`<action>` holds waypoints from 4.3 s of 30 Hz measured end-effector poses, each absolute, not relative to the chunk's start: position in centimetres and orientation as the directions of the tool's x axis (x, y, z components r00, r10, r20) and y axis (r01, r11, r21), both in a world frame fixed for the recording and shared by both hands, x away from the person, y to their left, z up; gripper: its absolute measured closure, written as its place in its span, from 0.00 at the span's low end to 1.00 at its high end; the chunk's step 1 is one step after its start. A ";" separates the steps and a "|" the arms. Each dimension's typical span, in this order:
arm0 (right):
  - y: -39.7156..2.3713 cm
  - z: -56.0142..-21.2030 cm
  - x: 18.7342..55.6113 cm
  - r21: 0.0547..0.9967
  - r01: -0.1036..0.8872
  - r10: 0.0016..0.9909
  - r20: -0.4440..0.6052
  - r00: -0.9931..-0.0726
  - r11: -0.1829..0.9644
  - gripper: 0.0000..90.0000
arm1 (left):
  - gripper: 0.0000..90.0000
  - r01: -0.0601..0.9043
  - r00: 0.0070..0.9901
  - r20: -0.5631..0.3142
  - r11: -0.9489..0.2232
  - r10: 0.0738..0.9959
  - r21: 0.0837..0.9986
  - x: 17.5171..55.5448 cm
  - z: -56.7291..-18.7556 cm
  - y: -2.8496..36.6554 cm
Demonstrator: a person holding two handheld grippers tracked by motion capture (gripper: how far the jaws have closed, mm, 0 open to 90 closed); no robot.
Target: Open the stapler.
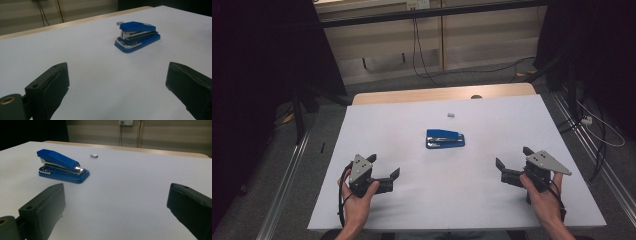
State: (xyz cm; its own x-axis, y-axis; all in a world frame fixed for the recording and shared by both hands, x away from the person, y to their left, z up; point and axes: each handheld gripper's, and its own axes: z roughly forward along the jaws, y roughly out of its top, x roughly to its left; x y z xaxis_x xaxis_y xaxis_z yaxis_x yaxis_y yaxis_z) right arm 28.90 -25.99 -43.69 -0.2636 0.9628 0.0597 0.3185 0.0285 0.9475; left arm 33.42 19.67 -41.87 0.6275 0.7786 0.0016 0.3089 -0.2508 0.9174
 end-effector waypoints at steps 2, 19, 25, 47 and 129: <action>-25.7 -43.8 29.1 0.944 0.328 0.960 0.056 -0.276 0.039 0.02 | 0.06 0.310 0.640 0.002 -0.261 0.769 0.914 33.6 -41.8 19.4; -22.5 -43.3 31.7 0.951 0.302 0.931 0.052 -0.361 0.064 0.02 | 0.08 0.298 0.689 0.009 -0.294 0.725 0.908 34.8 -41.2 17.2; -21.1 -43.2 32.7 0.952 0.297 0.916 0.050 -0.398 0.077 0.02 | 0.06 0.287 0.716 -0.003 -0.291 0.698 0.913 35.1 -41.0 16.4; -17.7 -43.3 35.9 0.956 0.264 0.855 0.026 -0.517 0.131 0.04 | 0.06 0.256 0.724 0.033 -0.313 0.690 0.915 38.7 -40.5 14.4; -12.5 -44.7 42.6 0.914 0.348 0.700 0.108 -0.706 0.210 1.00 | 0.64 0.367 0.715 -0.038 -0.328 0.698 0.871 44.6 -43.6 12.5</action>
State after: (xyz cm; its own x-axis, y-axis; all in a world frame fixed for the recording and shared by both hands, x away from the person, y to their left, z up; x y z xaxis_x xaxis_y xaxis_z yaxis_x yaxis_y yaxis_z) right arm 42.56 -12.50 -44.67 -0.7060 0.6999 0.1079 0.3478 0.2099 0.9138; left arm 44.60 12.52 -43.61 0.7150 0.6981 -0.0382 0.3668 -0.3281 0.8705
